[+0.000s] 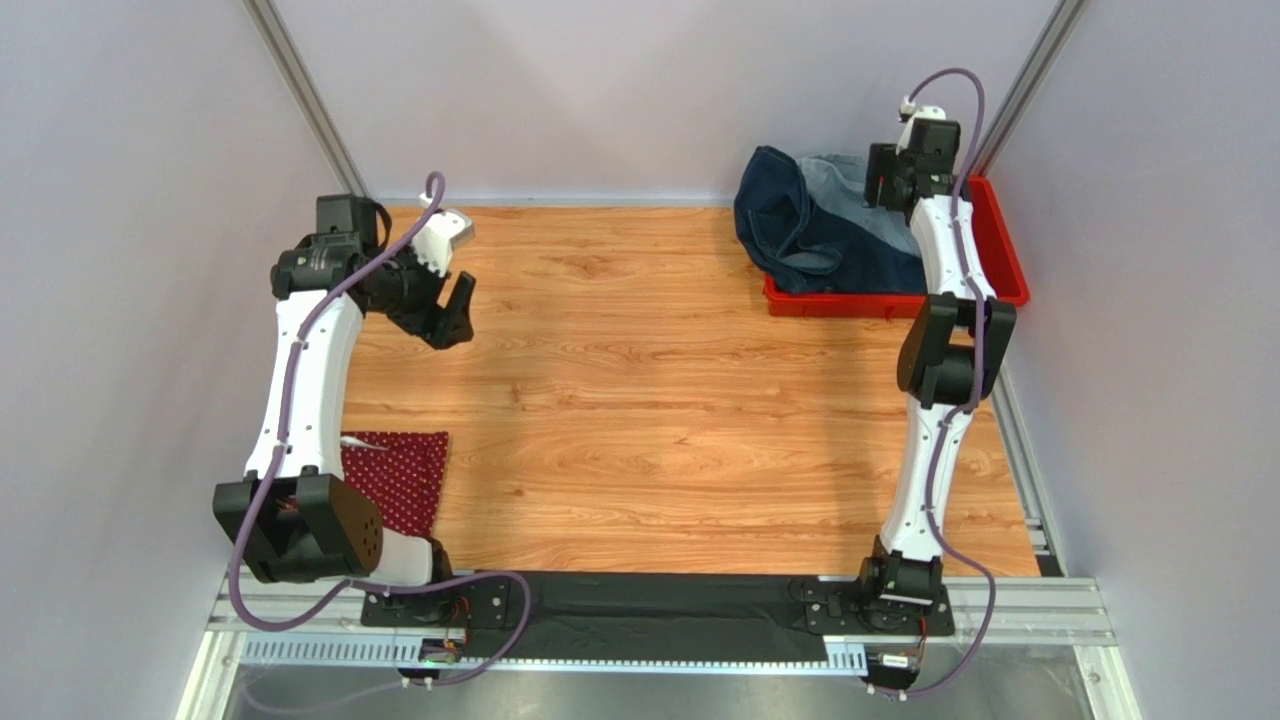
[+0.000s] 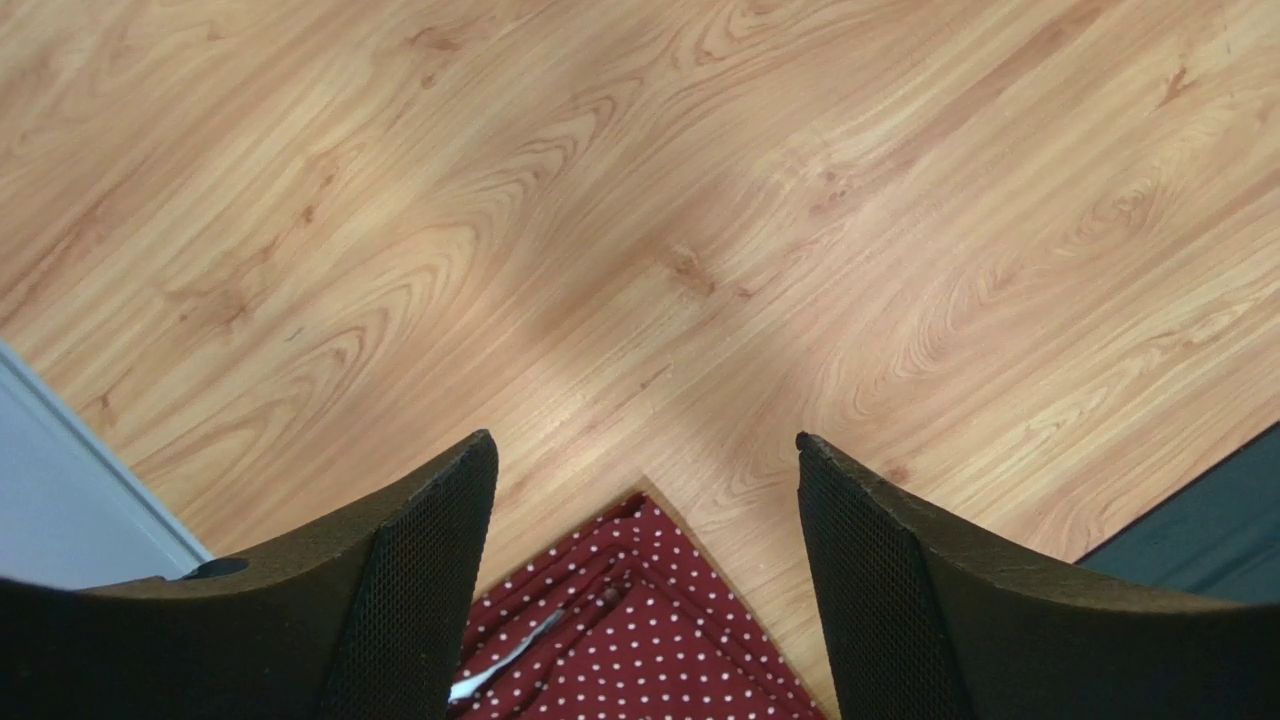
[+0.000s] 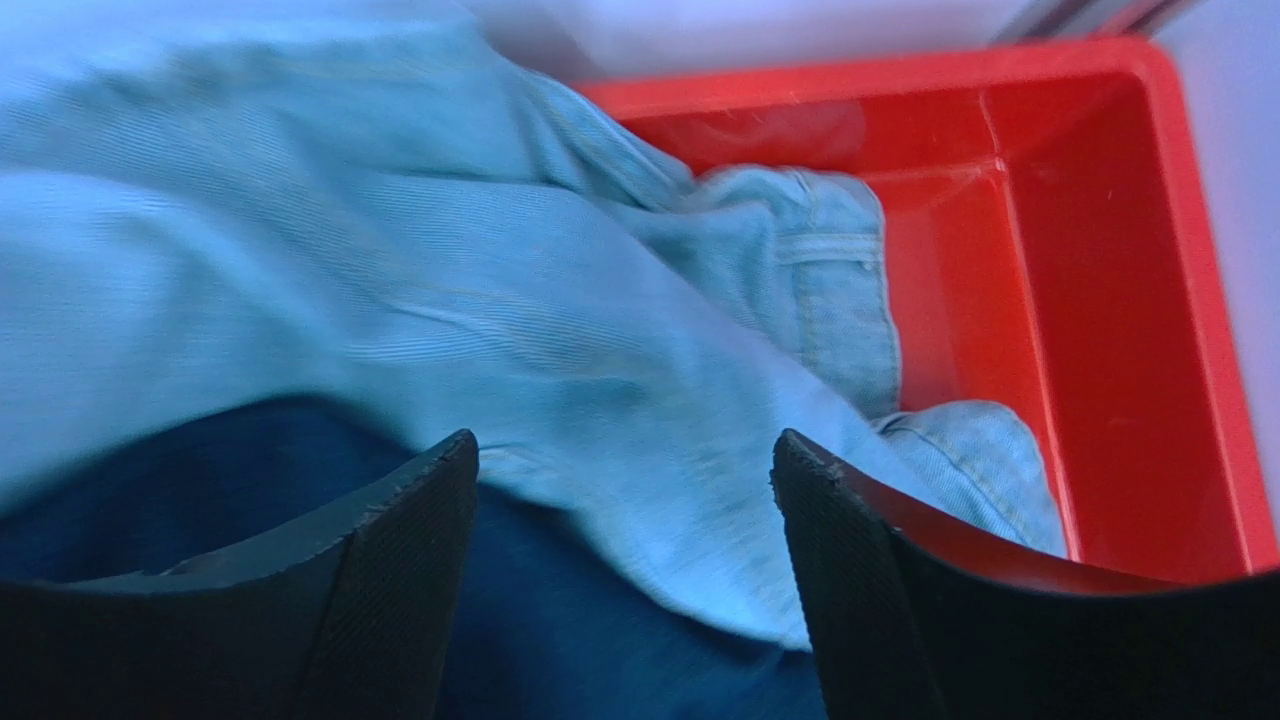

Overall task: Fold and stack the skirts
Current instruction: Pick up the skirt from the bin.

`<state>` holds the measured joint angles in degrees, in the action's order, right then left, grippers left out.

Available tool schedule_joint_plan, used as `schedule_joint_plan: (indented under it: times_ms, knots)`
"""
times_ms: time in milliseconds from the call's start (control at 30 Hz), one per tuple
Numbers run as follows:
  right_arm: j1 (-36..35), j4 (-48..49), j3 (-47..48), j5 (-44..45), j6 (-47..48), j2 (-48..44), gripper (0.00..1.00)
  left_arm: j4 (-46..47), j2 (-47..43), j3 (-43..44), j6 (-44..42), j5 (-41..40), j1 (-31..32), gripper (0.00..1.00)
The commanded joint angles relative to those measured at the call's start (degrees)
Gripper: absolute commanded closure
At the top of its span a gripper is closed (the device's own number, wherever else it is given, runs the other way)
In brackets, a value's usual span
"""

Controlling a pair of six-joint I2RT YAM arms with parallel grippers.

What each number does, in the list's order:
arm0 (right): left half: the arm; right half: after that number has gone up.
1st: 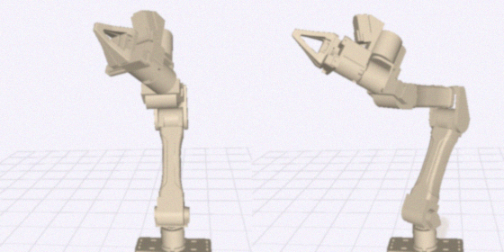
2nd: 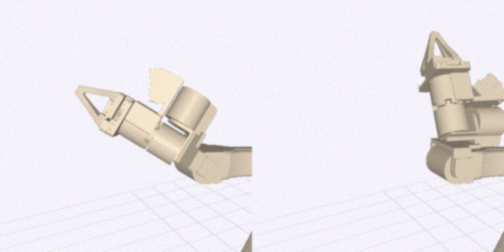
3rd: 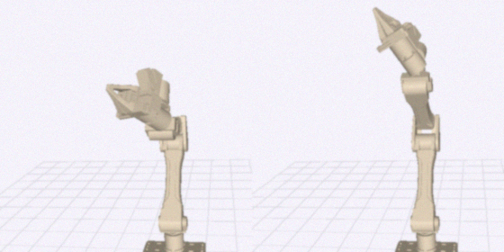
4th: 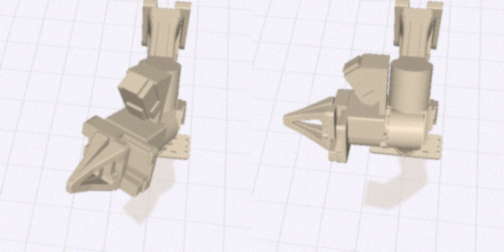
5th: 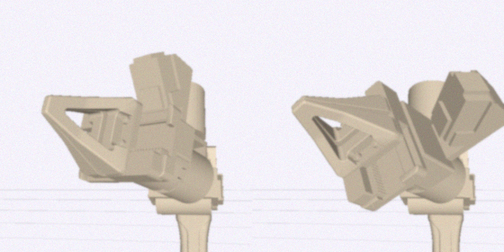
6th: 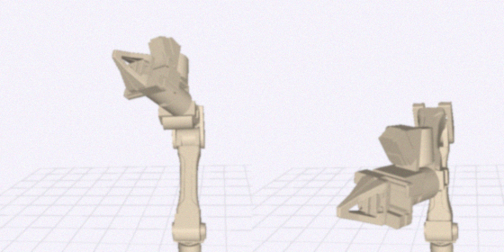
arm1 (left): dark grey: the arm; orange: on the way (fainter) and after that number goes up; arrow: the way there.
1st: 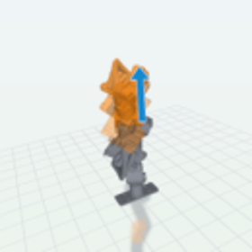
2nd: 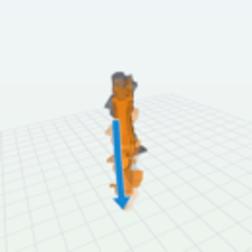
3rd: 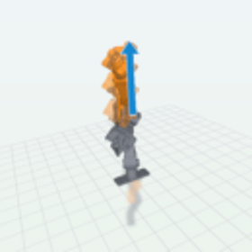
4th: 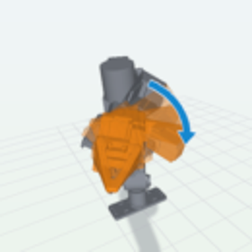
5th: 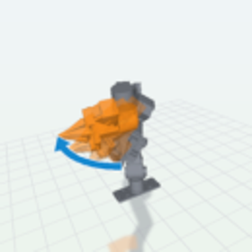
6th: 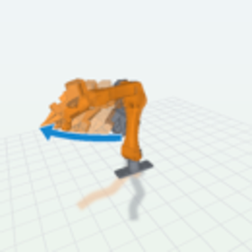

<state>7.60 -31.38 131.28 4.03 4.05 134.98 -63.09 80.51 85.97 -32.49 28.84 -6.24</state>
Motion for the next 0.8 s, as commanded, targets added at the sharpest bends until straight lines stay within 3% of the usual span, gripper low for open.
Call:
schedule_joint_plan:
  times_ms: [0,33,67,133,267,367,400,467,533,767]
  knots:
    - [2.94,0.35,4.94,-3.06,5.88,4.75,0.25,0.60,0.00,-0.72,1.82,-0.97,2.02,0.20]
    - [3.39,0.87,5.47,-6.55,5.96,5.64,0.24,0.43,0.08,-0.89,1.73,-2.02,2.89,0.20]
    - [3.91,1.23,6.69,-7.28,6.31,6.69,0.23,0.16,0.26,-0.98,1.73,-2.64,3.16,0.01]
    - [4.09,2.45,7.41,-7.37,8.59,8.89,0.12,-1.15,0.52,-0.98,1.99,-4.05,3.51,0.01]
    - [4.44,5.09,8.19,-7.11,9.13,11.35,0.08,-1.86,0.70,-2.47,2.87,-6.69,3.60,0.01]
    - [4.53,6.58,8.47,-9.21,9.30,12.50,0.23,-1.86,0.70,-3.62,3.31,-8.71,3.60,0.01]
    - [4.53,7.11,8.11,-10.61,9.48,12.42,0.44,-1.86,0.70,-3.79,3.22,-9.15,3.69,0.01]
    - [4.53,7.56,7.67,-15.35,9.83,12.33,0.65,-2.21,0.61,-3.88,3.14,-10.20,3.60,0.01]
    - [4.62,7.64,7.67,-17.21,9.66,11.54,0.97,-2.65,0.44,-3.45,2.87,-10.82,3.69,0.01]
    - [5.15,14.93,1.88,-11.16,4.22,-0.57,1.00,-2.83,-0.53,-3.36,2.26,-12.49,3.69,0.01]
